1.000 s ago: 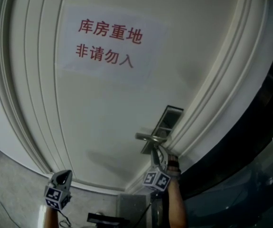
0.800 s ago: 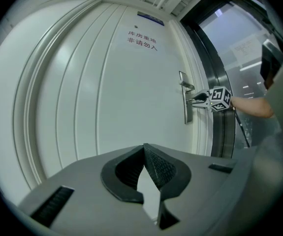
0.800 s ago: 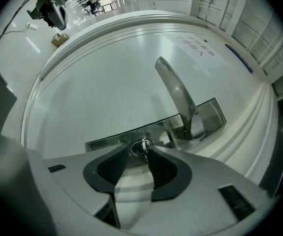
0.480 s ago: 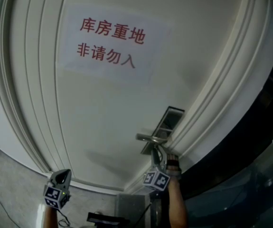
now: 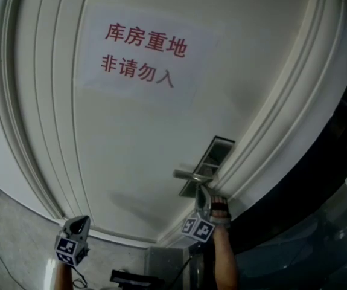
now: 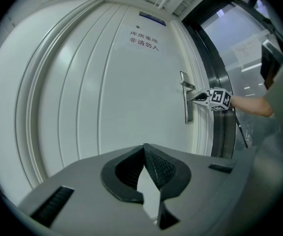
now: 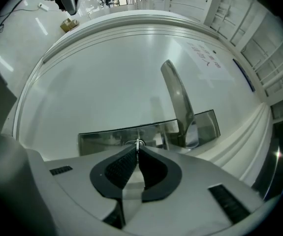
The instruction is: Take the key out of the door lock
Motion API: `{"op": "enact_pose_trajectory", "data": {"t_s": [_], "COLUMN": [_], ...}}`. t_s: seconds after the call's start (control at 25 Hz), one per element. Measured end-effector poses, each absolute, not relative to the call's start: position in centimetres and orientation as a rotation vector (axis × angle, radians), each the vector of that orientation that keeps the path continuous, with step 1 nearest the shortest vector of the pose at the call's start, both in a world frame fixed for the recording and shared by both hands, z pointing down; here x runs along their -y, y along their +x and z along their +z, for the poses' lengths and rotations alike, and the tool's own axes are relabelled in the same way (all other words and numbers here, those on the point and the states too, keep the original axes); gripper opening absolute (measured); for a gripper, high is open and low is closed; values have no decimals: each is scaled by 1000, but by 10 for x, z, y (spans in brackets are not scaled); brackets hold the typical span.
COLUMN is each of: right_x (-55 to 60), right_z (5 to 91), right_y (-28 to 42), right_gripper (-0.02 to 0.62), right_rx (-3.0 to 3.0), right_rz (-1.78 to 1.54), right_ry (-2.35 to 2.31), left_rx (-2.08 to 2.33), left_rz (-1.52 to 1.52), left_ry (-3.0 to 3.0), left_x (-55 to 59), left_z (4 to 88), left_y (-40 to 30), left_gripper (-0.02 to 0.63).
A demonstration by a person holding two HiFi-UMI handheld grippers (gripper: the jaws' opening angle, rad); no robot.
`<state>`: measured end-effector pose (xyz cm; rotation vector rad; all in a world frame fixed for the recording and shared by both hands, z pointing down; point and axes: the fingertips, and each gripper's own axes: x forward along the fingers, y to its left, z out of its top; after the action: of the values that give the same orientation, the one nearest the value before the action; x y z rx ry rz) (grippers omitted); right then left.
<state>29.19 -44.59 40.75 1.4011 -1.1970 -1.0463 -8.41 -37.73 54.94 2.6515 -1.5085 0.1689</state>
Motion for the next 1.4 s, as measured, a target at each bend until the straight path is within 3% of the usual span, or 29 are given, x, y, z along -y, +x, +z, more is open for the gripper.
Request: {"op": "enact_pose_trajectory", "data": {"t_s": [1.4], "right_x": [444], "right_z": [407], "right_y": [288], "right_gripper": [20], "right_rx": [1141], "right_rz": [-1038], "right_ry": [1348], "left_rx": [1553], "left_rz": [152], "left_ry": [2633], "left_x": [365], "left_z": [546], "left_y": [-92], "left_gripper": [9]}}
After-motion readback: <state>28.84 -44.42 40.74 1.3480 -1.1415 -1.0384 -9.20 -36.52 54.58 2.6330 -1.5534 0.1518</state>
